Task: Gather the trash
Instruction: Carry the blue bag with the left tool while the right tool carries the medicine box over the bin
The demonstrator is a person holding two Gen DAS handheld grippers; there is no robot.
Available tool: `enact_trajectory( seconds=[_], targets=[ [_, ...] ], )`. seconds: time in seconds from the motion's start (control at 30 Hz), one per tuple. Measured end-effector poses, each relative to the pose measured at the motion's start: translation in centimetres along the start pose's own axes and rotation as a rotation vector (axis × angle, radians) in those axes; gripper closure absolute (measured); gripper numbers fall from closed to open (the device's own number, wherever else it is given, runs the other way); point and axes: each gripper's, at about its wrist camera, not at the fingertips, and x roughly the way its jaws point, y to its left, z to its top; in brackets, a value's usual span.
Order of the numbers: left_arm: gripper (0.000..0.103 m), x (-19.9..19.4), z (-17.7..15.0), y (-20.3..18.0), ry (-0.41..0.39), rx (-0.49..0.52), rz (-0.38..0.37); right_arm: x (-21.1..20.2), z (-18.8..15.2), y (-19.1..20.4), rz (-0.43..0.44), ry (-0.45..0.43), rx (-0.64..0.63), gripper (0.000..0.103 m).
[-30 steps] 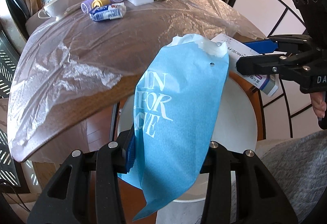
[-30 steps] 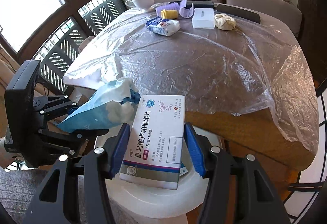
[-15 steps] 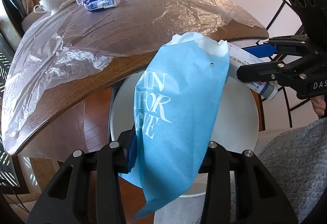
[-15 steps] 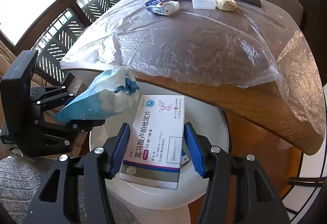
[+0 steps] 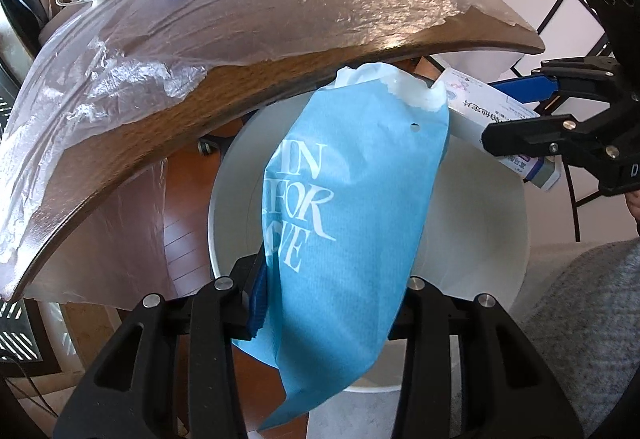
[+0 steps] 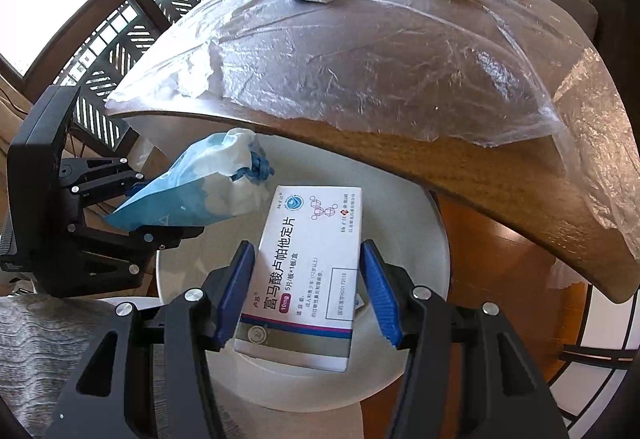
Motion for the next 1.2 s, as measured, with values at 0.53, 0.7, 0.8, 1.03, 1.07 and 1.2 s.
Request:
enact_trajectory(
  seconds=[0.53, 0.7, 0.8, 1.03, 1.07, 1.2],
  targets=[
    [0.060, 3.7, 0.0, -0.2, 0.039, 0.014, 0.018, 2.7, 0.3, -0.7, -0.011, 0.034, -0.007, 0.049],
    [0.060, 5.0, 0.1, -0.4, 0.055, 0.020, 0.021, 3.4, 0.3, -0.8, -0.015, 0.050, -0.005, 0.049],
    [0.060, 5.7, -0.1, -0.4, 0.063, 0.024, 0.021, 3.8, 0.3, -1.0, -0.018, 0.054, -0.001, 0.049],
    [0.060, 6.9, 0.3, -0.8, 0.079, 0.035, 0.023, 4.8, 0.3, -1.1, -0.024, 0.065, 0.008, 0.049],
    [0.060, 7.1, 0.0, -0.5, 0.081, 0.036, 0.023, 5.0, 0.3, -1.1, -0.025, 0.067, 0.007, 0.049],
    [0.060, 8.0, 0.0, -0.6, 0.091, 0.041, 0.023, 5.5, 0.3, -0.7, -0.030, 0.075, 0.003, 0.049]
  ],
)
